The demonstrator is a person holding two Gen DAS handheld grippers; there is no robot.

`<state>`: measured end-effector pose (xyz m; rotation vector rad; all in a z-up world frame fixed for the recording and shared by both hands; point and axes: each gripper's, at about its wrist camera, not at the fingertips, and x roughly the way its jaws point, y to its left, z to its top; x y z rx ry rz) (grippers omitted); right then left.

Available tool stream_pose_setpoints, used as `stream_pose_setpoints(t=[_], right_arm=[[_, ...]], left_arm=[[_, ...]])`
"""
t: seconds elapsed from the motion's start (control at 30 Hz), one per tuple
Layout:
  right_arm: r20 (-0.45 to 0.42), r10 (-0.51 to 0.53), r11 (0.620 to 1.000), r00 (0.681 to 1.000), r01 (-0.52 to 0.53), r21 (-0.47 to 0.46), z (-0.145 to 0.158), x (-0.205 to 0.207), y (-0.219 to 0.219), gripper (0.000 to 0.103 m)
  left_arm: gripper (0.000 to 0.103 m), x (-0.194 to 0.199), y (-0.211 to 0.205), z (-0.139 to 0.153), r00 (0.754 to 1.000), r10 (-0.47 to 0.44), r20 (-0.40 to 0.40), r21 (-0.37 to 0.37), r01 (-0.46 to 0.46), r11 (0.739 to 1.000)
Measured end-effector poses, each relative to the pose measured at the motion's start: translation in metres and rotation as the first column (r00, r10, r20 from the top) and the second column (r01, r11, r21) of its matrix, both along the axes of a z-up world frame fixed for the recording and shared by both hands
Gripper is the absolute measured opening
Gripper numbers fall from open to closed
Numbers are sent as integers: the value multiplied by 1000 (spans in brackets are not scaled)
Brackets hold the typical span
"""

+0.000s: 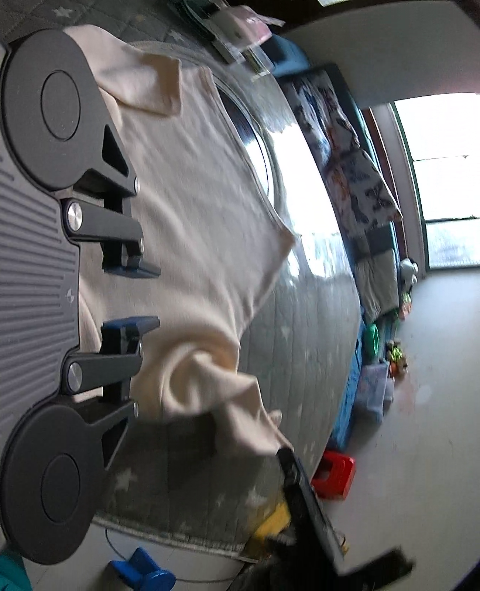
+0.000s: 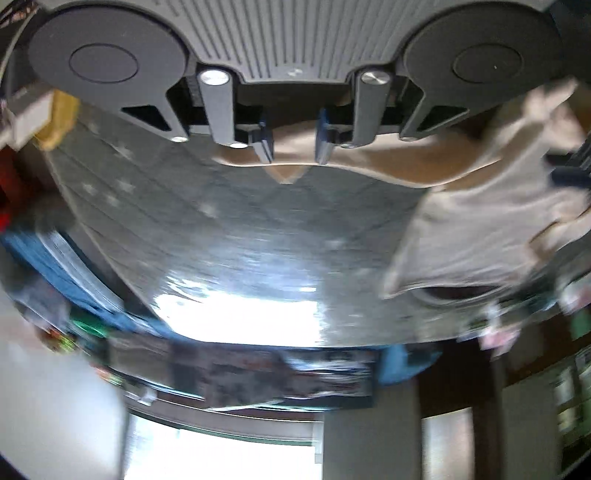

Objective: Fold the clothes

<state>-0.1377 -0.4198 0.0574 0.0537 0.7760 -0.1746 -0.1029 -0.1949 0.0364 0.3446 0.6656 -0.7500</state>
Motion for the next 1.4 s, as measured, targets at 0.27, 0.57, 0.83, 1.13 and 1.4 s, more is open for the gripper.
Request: stream_pose_setpoints(t=[0.27, 0.57, 0.83, 1.13, 1.4], right_arm=[[-11, -164, 972, 986, 163, 172, -24, 8, -45, 36], [-18, -212, 932, 977, 208, 297, -30, 15, -58, 10], [145, -135, 968, 980, 100, 229, 17, 24, -38, 4], [377, -67, 994, 924, 30, 102, 86, 5, -17, 4], [162, -264, 964, 951, 266, 9, 33, 0, -48, 8]], left_arm=[[27, -12, -8, -6, 998, -57, -18, 8, 57, 998], [28, -24, -11, -8, 995, -103, -15, 7, 103, 995], [28, -28, -14, -10, 990, -136, -23, 5, 136, 991], [28, -31, -13, -13, 985, -167, -38, 0, 167, 986], [31, -39, -15, -17, 975, -217, -51, 0, 217, 976]])
